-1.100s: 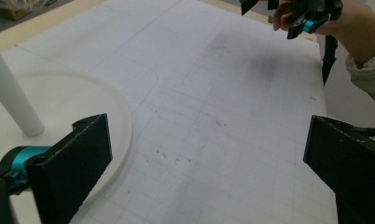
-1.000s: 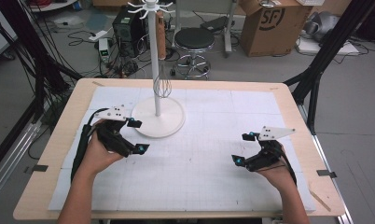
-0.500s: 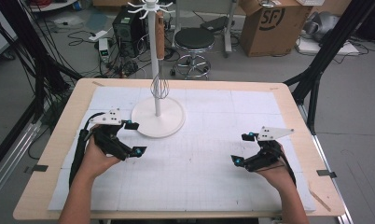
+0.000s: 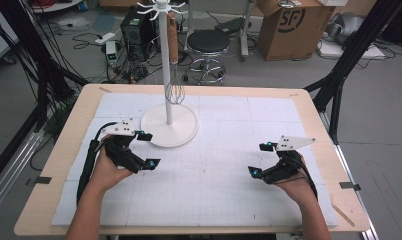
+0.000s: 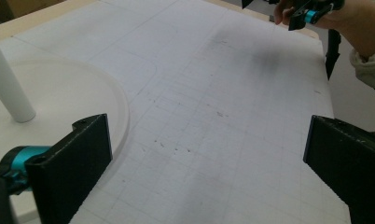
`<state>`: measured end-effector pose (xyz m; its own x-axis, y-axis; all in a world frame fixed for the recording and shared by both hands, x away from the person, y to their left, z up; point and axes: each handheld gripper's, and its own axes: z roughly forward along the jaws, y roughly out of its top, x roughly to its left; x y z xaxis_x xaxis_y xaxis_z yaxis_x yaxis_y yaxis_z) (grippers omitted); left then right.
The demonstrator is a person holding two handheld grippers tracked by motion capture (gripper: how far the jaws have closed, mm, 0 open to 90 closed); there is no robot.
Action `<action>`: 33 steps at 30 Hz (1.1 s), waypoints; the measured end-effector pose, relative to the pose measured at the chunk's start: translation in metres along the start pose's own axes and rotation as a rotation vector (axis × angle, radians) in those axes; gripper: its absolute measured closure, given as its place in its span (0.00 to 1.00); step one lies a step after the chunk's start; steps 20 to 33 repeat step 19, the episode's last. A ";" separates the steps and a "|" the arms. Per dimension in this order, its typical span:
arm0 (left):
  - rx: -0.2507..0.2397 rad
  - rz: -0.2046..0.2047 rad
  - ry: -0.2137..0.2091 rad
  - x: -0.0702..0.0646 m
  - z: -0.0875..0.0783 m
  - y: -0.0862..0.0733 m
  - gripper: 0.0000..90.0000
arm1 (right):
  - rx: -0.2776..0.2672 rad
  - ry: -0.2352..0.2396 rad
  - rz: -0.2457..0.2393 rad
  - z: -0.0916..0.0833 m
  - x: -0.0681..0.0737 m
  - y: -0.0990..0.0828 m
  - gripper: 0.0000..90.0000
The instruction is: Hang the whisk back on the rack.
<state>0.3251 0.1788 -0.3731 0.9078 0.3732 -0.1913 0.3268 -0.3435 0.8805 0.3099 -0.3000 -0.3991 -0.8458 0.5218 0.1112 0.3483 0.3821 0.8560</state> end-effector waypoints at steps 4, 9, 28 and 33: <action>-0.006 0.007 -0.005 -0.001 0.000 0.001 0.02 | -0.001 -0.004 -0.001 0.000 0.000 0.000 0.01; -0.001 0.006 -0.001 -0.001 0.001 0.001 0.02 | -0.002 0.001 0.000 0.000 0.000 0.000 0.01; 0.005 -0.003 -0.005 0.000 0.002 -0.002 0.02 | -0.017 -0.015 -0.007 -0.002 0.000 0.001 0.01; 0.005 -0.003 -0.005 0.000 0.002 -0.002 0.02 | -0.017 -0.015 -0.007 -0.002 0.000 0.001 0.01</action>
